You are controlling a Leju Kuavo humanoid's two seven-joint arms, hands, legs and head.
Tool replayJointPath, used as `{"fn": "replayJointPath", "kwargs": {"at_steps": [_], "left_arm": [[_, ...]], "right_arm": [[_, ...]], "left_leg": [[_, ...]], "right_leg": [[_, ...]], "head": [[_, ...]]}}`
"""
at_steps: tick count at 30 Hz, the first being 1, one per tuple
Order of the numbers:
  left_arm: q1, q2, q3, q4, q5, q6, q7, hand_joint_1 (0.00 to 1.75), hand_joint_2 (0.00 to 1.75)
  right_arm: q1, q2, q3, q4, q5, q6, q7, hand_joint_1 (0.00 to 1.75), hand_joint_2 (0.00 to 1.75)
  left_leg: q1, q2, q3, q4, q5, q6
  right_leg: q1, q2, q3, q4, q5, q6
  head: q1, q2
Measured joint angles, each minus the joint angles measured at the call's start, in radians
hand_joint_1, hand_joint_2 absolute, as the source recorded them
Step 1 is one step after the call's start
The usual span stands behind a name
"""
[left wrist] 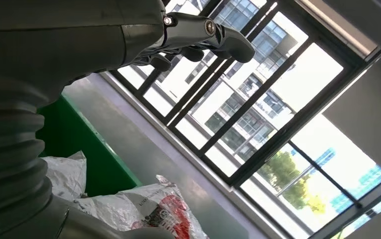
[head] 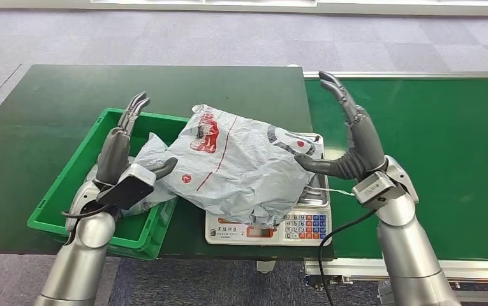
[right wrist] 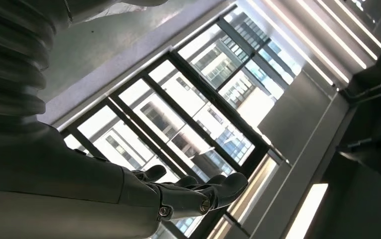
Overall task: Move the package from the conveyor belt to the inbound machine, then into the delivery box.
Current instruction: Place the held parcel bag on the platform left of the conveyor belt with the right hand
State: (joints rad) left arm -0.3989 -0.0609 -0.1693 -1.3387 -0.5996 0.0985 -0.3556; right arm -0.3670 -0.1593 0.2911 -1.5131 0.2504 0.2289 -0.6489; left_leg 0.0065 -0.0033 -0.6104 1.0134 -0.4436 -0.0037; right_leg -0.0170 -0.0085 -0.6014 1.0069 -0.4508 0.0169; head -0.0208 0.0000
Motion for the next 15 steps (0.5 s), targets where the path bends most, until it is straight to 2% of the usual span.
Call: {"fn": "replayJointPath", "kwargs": {"at_steps": [2, 5, 8, 10, 14, 15], "left_arm": [[-0.066, -0.001, -0.031, 0.067, -0.06, -0.031, 0.044, 0.0, 1.75], [-0.168, -0.004, -0.086, 0.201, -0.147, -0.126, 0.087, 0.0, 1.75], [-0.232, -0.008, -0.155, 0.338, -0.212, -0.219, 0.065, 0.0, 1.75], [-0.255, -0.02, -0.192, 0.417, -0.239, -0.232, 0.052, 0.03, 1.75], [-0.313, -0.067, -0.252, 0.581, -0.287, -0.229, 0.057, 1.71, 1.75], [-0.327, -0.083, -0.271, 0.623, -0.3, -0.227, 0.062, 1.75, 1.75]], "right_arm": [[0.046, 0.009, -0.051, -0.036, -0.028, -0.013, 0.001, 0.0, 1.75], [0.123, 0.04, -0.131, -0.079, -0.055, -0.049, -0.011, 0.0, 1.75], [0.188, 0.074, -0.187, -0.097, -0.076, -0.071, -0.031, 0.0, 1.75], [0.215, 0.092, -0.211, -0.105, -0.076, -0.078, -0.042, 0.0, 1.75], [0.251, 0.126, -0.24, -0.135, -0.053, -0.087, -0.038, 0.0, 1.75], [0.259, 0.135, -0.246, -0.144, -0.045, -0.088, -0.031, 0.0, 1.75]], "left_leg": [[0.0, -0.002, 0.0, 0.0, 0.0, 0.0], [0.0, -0.001, 0.0, 0.0, 0.0, 0.0], [-0.001, 0.001, 0.0, 0.0, 0.0, 0.0], [-0.001, 0.003, 0.0, 0.0, 0.0, 0.0], [-0.001, 0.002, 0.0, 0.0, 0.0, 0.0], [-0.001, 0.001, 0.0, 0.0, 0.0, 0.0]], "right_leg": [[0.0, -0.002, 0.001, 0.0, 0.0, 0.0], [0.0, -0.001, 0.001, 0.0, 0.0, 0.0], [-0.001, 0.001, 0.0, 0.0, 0.0, 0.0], [-0.001, 0.003, -0.001, 0.0, 0.0, 0.0], [-0.001, 0.002, 0.0, 0.0, 0.0, 0.0], [-0.001, 0.001, 0.0, 0.0, 0.0, 0.0]], "head": [[0.0, 0.0], [0.0, 0.0], [0.0, 0.0], [0.0, 0.0], [0.0, 0.0], [0.0, 0.0]]}}
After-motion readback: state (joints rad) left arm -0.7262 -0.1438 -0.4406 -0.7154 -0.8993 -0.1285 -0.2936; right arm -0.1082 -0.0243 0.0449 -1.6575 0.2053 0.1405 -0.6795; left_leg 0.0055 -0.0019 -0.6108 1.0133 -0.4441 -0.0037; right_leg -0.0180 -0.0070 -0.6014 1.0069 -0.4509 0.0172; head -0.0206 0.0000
